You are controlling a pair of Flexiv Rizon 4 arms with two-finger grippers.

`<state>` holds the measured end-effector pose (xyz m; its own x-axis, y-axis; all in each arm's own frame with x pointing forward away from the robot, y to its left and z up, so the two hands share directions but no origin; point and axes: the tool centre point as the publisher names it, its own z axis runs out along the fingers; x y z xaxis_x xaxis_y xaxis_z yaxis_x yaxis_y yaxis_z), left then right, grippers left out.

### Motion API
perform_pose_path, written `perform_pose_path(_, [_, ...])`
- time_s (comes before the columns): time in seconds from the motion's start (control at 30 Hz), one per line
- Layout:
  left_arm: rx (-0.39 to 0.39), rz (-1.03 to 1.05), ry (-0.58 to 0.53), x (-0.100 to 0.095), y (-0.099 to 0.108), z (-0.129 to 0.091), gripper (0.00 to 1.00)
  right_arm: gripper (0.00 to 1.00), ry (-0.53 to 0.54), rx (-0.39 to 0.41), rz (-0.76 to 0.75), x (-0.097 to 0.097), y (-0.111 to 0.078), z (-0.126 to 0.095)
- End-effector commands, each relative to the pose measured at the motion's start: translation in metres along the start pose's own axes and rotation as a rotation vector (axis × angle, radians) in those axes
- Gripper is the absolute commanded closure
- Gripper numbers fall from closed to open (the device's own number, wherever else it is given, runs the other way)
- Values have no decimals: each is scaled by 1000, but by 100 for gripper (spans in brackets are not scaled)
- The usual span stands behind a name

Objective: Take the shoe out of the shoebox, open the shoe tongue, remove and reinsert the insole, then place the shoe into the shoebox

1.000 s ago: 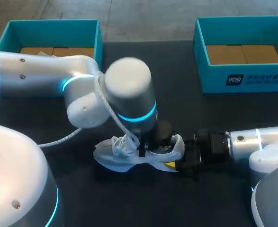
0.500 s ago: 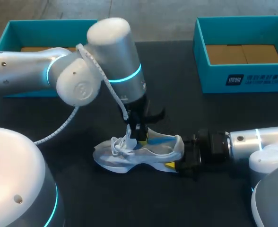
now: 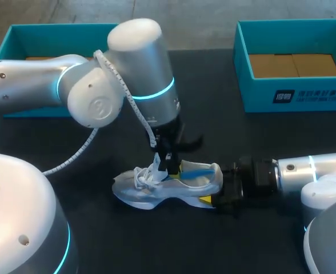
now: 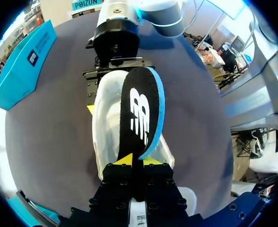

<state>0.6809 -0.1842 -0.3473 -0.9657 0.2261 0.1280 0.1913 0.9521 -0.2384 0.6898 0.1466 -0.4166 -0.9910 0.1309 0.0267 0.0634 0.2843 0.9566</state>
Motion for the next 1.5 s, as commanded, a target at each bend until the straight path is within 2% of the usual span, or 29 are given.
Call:
perform_pose_path(0.03, [-14, -1, -9, 3, -5, 1, 100, 100, -1, 4, 1, 2, 0, 0])
perform_pose_path(0.37, [-22, -23, -38, 2, -11, 2, 100, 100, -1, 4, 1, 2, 0, 0])
perform_pose_path(1.13, [4, -156, -136, -17, -24, -2, 100, 100, -1, 4, 1, 2, 0, 0])
perform_pose_path(1.17, [3, -157, -135, -17, -24, -1, 89, 100, -1, 4, 1, 2, 0, 0])
perform_pose_path(1.23, [2, -160, -131, -18, -24, -1, 78, 100, -1, 4, 1, 2, 0, 0])
perform_pose_path(1.4, [6, -159, -126, -20, -25, -5, 68, 100, -1, 4, 1, 2, 0, 0])
perform_pose_path(1.5, [19, -158, -123, -19, -24, -11, 68, 100, -1, 4, 1, 2, 0, 0])
